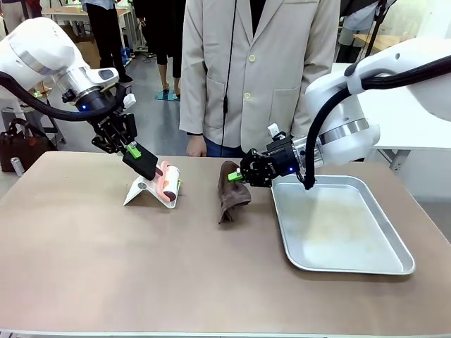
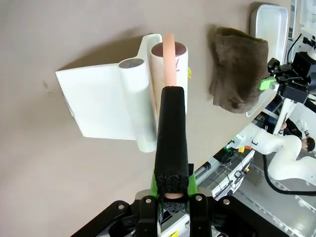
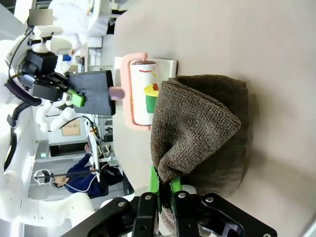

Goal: Clean the surface of the table.
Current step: Return the Lint Roller and towel to their original positions.

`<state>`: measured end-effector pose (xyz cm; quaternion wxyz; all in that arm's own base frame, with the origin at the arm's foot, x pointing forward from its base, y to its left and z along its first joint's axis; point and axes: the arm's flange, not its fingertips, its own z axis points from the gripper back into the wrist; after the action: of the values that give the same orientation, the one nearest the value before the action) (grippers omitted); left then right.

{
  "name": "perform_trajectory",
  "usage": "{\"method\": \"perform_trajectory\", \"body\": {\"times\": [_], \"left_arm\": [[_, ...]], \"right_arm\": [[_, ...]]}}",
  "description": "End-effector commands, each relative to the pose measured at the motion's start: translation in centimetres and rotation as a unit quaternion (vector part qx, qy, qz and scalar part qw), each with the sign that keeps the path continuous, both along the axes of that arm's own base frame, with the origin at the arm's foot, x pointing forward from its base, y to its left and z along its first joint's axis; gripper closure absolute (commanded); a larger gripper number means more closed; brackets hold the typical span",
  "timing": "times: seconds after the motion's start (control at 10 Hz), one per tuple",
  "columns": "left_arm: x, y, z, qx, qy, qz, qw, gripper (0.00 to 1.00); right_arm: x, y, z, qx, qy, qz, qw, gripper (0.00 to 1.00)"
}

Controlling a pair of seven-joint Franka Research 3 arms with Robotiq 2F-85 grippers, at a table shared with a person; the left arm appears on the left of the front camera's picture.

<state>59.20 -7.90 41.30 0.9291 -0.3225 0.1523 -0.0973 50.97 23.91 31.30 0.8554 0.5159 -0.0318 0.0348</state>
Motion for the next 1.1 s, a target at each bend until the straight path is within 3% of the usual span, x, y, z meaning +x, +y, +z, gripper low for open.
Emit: {"method": "perform_trajectory", "body": {"times": [0.0, 0.4, 1.0], "left_arm": [[0.8, -0.5, 0.6, 0.021, 0.008, -0.007, 1.000, 0.78], [1.2, -1.7, 0.7, 0.028, 0.019, -0.013, 0.999, 0.78], [2.8, -2.6, 0.8, 0.051, 0.065, -0.033, 0.996, 0.78]], "right_arm": [[0.1, 0.2, 0.1, 0.002, 0.011, -0.014, 1.000, 0.90], [0.2, -0.1, -0.5, 0.011, 0.020, -0.015, 1.000, 0.90], [-0.1, -0.4, -0.6, 0.026, 0.017, -0.010, 0.999, 0.90]]}}
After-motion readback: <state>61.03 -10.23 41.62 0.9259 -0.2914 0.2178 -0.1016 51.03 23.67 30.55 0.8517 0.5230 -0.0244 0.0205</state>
